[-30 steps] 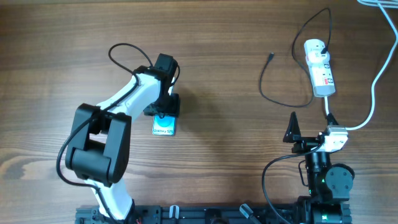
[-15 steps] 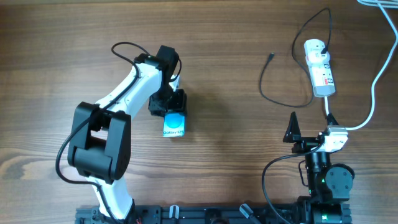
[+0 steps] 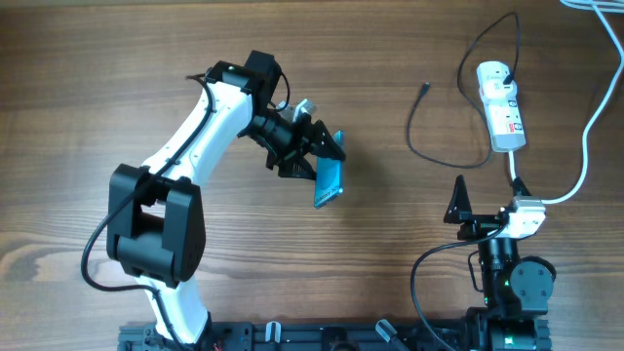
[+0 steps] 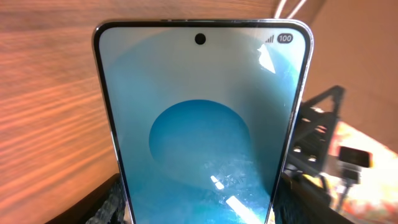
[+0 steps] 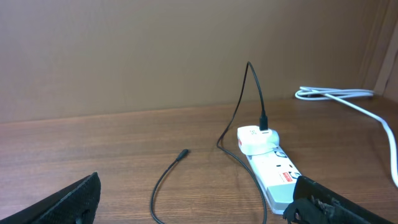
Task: Plug charger to phone and switch on socket
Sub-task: 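Lift the phone upright with the left gripper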
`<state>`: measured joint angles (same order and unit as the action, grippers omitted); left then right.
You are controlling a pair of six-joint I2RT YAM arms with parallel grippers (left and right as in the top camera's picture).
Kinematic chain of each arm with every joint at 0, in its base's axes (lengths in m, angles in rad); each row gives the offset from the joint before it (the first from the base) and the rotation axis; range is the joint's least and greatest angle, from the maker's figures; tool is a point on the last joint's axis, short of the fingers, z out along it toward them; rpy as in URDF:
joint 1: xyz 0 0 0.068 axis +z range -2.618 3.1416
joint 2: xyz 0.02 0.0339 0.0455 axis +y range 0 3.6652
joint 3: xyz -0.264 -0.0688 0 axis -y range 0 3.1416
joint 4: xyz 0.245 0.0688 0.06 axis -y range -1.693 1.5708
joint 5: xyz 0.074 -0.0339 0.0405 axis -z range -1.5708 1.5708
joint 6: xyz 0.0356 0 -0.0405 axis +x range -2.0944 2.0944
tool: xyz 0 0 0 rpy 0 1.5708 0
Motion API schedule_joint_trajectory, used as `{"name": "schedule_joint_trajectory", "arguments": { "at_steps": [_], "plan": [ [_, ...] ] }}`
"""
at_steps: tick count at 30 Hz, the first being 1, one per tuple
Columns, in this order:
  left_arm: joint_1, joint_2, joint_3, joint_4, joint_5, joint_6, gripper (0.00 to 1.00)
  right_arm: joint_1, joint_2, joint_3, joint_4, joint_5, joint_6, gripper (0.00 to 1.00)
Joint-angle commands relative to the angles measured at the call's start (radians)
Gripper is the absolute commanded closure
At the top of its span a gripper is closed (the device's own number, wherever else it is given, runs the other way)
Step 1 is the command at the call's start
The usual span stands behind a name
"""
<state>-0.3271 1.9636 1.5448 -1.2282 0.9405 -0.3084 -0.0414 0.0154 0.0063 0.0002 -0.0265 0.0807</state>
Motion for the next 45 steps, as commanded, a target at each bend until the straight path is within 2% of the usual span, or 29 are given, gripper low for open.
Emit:
{"name": "schedule_joint_trajectory", "arguments": {
  "at_steps": [1, 4, 11, 16, 20, 31, 35, 37, 45],
  "plan": [
    [0.000, -0.002, 0.026, -0.001, 0.163, -0.110, 0.61, -0.006, -0.006, -0.002, 0.003, -0.017, -0.009, 0.00],
    [0.016, -0.002, 0.026, 0.000, 0.189, -0.128, 0.61, -0.006, -0.006, -0.002, 0.003, -0.017, -0.009, 0.00],
    [0.086, -0.002, 0.026, 0.005, 0.197, -0.367, 0.63, -0.006, -0.006, -0.002, 0.003, -0.017, -0.010, 0.00],
    [0.102, -0.002, 0.026, 0.005, 0.238, -0.366, 0.63, -0.006, -0.006, -0.002, 0.003, -0.017, -0.010, 0.00],
    [0.102, -0.002, 0.026, 0.009, 0.237, -0.364, 0.66, -0.006, -0.006, -0.002, 0.003, -0.017, -0.010, 0.00],
    [0.102, -0.002, 0.026, 0.011, 0.237, -0.324, 0.65, -0.006, -0.006, -0.002, 0.003, -0.017, -0.009, 0.00],
    [0.102, -0.002, 0.026, 0.091, 0.237, -0.298, 0.65, -0.006, -0.006, -0.002, 0.003, -0.017, -0.009, 0.00],
    [0.102, -0.002, 0.026, 0.141, 0.183, -0.297, 0.65, -0.006, -0.006, -0.002, 0.003, -0.017, -0.010, 0.00],
    [0.102, -0.002, 0.026, 0.180, -0.283, -0.298, 0.65, -0.006, -0.006, -0.002, 0.003, -0.017, -0.009, 0.00]
  ]
}}
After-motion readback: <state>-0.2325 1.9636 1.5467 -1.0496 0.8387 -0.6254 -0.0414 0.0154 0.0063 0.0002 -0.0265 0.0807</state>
